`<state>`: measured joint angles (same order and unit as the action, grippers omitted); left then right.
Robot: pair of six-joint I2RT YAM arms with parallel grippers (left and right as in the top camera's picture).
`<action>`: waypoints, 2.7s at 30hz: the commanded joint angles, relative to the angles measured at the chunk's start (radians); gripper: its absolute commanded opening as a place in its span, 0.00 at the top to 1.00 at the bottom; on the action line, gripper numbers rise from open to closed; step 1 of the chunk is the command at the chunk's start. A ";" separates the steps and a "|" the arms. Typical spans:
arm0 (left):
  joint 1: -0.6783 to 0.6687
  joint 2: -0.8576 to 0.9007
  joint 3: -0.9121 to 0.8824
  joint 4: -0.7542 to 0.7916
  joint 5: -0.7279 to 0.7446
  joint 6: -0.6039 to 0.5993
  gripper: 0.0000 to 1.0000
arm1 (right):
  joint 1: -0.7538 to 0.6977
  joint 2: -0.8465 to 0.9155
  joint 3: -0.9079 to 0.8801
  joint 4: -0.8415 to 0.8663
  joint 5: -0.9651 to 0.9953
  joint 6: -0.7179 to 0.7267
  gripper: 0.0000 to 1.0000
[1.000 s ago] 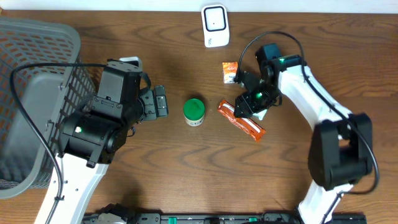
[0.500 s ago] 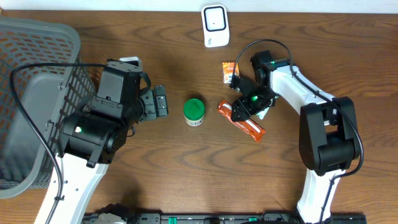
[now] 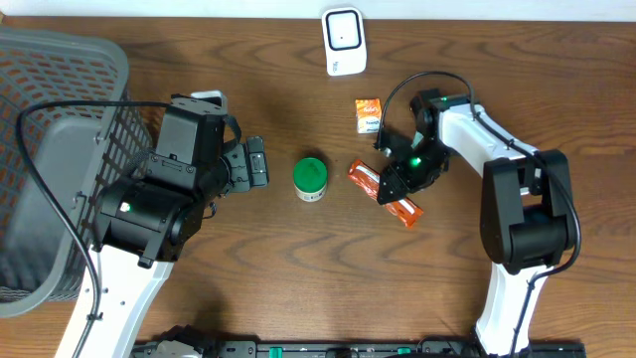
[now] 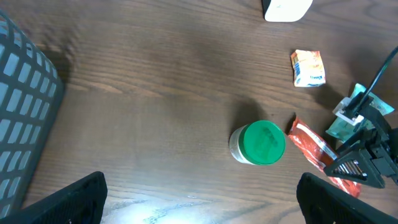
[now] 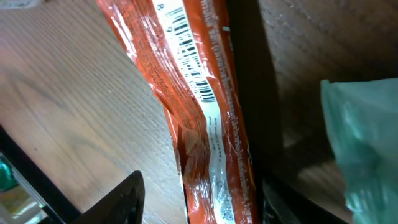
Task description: Scan the item barcode
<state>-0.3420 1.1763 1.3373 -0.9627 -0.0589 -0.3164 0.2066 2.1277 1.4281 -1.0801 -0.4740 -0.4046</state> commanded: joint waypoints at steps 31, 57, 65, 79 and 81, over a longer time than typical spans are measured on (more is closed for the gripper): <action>0.005 0.006 0.006 -0.002 -0.013 0.009 0.02 | 0.008 0.113 0.016 0.119 0.298 0.139 0.98; 0.005 0.006 0.006 -0.002 -0.013 0.009 0.02 | 0.215 -0.146 0.093 0.280 0.993 0.281 0.98; 0.005 0.006 0.006 -0.002 -0.013 0.009 0.02 | 0.313 -0.130 0.039 0.361 1.159 0.295 0.98; 0.005 0.006 0.006 -0.002 -0.013 0.009 0.02 | 0.352 -0.130 -0.019 0.401 1.185 0.291 0.98; 0.005 0.006 0.006 -0.002 -0.013 0.009 0.02 | 0.365 -0.130 -0.064 0.426 1.225 0.291 0.98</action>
<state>-0.3420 1.1763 1.3373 -0.9627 -0.0589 -0.3164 0.5472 1.9926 1.4200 -0.6666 0.6819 -0.1310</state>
